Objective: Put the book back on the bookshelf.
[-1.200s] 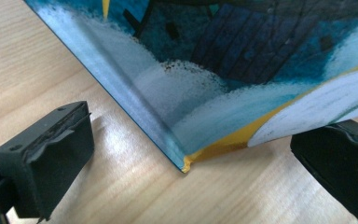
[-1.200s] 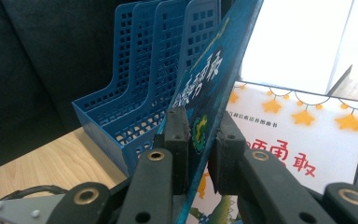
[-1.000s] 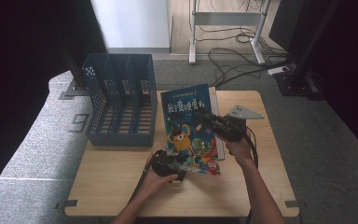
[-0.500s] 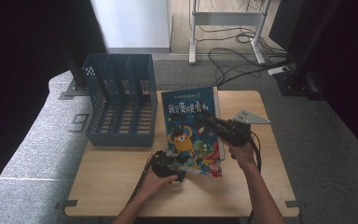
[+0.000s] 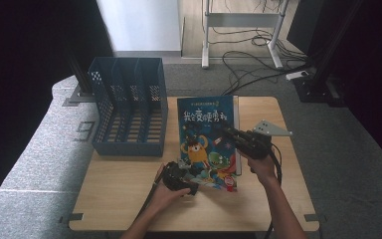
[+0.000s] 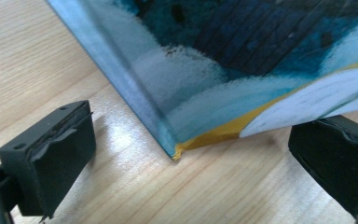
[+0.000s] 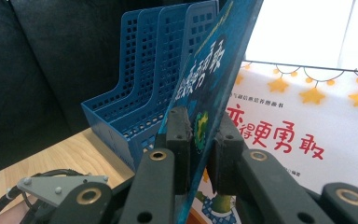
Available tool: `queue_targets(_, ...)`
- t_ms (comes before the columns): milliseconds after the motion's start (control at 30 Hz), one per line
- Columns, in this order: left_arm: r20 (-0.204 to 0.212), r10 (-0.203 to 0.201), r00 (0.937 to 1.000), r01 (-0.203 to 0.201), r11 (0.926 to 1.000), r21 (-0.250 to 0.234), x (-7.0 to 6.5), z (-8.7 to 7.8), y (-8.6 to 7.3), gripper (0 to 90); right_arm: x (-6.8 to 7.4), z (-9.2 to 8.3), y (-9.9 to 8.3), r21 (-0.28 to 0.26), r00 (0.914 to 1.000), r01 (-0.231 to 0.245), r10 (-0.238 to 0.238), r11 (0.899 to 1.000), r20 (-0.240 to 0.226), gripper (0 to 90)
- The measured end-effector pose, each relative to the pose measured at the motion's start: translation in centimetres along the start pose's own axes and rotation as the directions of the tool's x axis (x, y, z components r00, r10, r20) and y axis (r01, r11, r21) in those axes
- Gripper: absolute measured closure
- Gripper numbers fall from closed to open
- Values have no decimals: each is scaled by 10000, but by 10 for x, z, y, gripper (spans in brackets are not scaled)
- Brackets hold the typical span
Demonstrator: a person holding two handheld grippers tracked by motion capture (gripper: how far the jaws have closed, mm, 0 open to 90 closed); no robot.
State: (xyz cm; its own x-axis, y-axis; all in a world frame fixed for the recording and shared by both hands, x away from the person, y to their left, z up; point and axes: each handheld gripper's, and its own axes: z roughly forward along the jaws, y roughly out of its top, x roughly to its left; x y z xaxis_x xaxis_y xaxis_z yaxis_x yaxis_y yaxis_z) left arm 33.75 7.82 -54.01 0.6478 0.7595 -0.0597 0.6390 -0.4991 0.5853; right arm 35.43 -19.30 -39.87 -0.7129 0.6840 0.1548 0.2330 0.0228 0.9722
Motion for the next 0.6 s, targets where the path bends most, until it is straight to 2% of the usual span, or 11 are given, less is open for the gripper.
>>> queue_targets(100, 233, 27, 9997, -25, 10000, -71, -3, 0, 0, 14, 3, 1, 1, -4, 9999, 140, -140, 9999, -13, 793)
queue_targets(167, 251, 352, 9991, -351, 9994, -24, -7, 0, 0, 15, 3, 1, 1, -13, 9999, 138, -138, 9999, -30, 793)
queue_targets(267, 280, 604, 9978, -606, 9981, 64, -12, 1, 0, 9, 3, 3, 1, -54, 9999, 124, -124, 9999, -46, 792)
queue_targets(400, 158, 589, 9981, -590, 9982, 50, -14, 3, 2, 3, 4, 3, 1, -68, 9999, 150, -150, 9999, -15, 792)
queue_targets(467, 78, 326, 9994, -326, 9994, -76, -13, 5, 3, 0, 6, 4, 2, -70, 9998, 209, -209, 9998, -37, 792)
queue_targets(600, 24, 388, 9992, -388, 9992, -77, -13, 6, 4, 0, 7, 5, 3, -53, 9993, 377, -377, 9993, -57, 790)
